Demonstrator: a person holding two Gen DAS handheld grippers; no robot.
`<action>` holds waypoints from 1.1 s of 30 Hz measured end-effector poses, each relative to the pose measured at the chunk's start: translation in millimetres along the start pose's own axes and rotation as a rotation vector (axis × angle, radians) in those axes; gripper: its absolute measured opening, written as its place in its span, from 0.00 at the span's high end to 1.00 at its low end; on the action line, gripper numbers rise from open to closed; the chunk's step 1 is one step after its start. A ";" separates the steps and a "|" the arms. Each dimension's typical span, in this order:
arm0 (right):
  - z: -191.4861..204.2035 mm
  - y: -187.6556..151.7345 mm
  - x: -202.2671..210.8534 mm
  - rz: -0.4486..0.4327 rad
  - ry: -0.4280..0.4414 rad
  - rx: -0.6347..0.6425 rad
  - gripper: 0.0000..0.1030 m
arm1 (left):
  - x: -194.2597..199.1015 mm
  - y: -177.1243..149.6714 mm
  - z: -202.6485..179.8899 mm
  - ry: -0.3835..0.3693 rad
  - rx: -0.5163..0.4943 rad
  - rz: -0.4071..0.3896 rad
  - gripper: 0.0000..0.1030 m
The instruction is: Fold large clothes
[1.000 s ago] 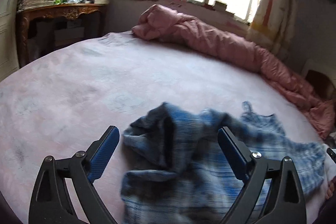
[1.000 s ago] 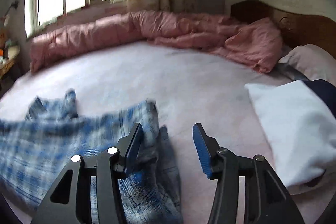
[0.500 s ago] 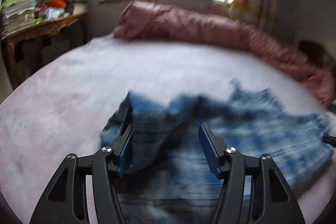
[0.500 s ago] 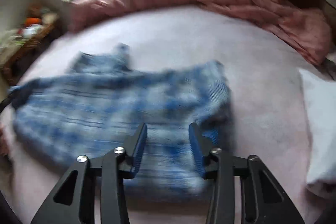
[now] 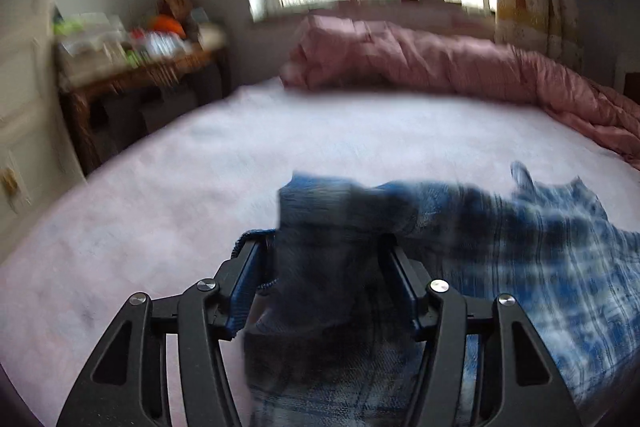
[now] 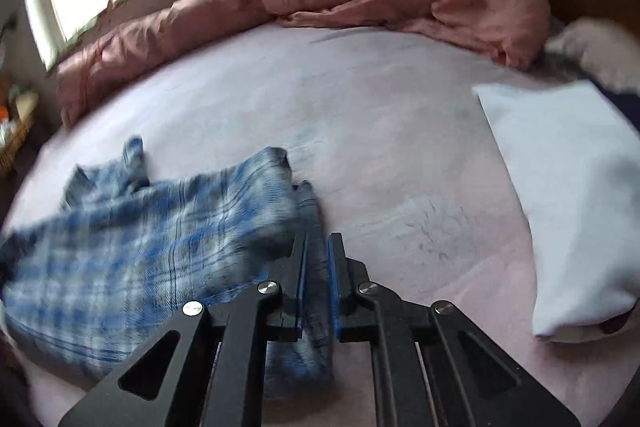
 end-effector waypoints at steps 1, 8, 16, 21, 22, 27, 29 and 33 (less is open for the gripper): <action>-1.3 4.1 3.6 -0.013 0.018 -0.015 0.92 | 14.2 10.5 -2.7 0.004 -0.017 -0.081 0.44; 36.6 7.9 22.8 -0.028 0.199 0.025 0.88 | 28.4 17.3 -22.1 -0.107 -0.018 -0.103 0.29; 54.6 -18.4 -0.7 0.066 0.115 0.115 0.88 | 2.6 4.0 -8.7 -0.166 0.099 0.023 0.29; 56.7 -21.5 -6.3 0.064 0.073 0.133 0.88 | 12.9 17.4 18.4 0.012 0.041 -0.090 0.37; 57.6 -21.3 -5.6 0.060 0.071 0.136 0.88 | 11.5 17.4 22.1 0.016 0.050 -0.088 0.55; 54.0 -22.1 -5.2 0.066 0.083 0.103 0.88 | -17.3 -5.9 -0.6 -0.184 0.024 0.072 0.80; 54.1 -22.4 -5.4 0.067 0.084 0.104 0.88 | -39.9 -23.2 -7.0 -0.170 -0.019 0.145 0.81; 52.9 -22.8 -6.1 0.066 0.067 0.110 0.88 | -81.9 -57.0 12.5 -0.159 0.117 0.371 0.89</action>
Point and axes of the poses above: each gripper's, at about its wrist camera, not at the fingertips, and x roughly against the way its jaws point, z to its left, y to its top, the point moved 9 cm from there along -x, roughly the way its jaws point, and after that the axes turned 8 degrees about -z, right-handed, at the moved point
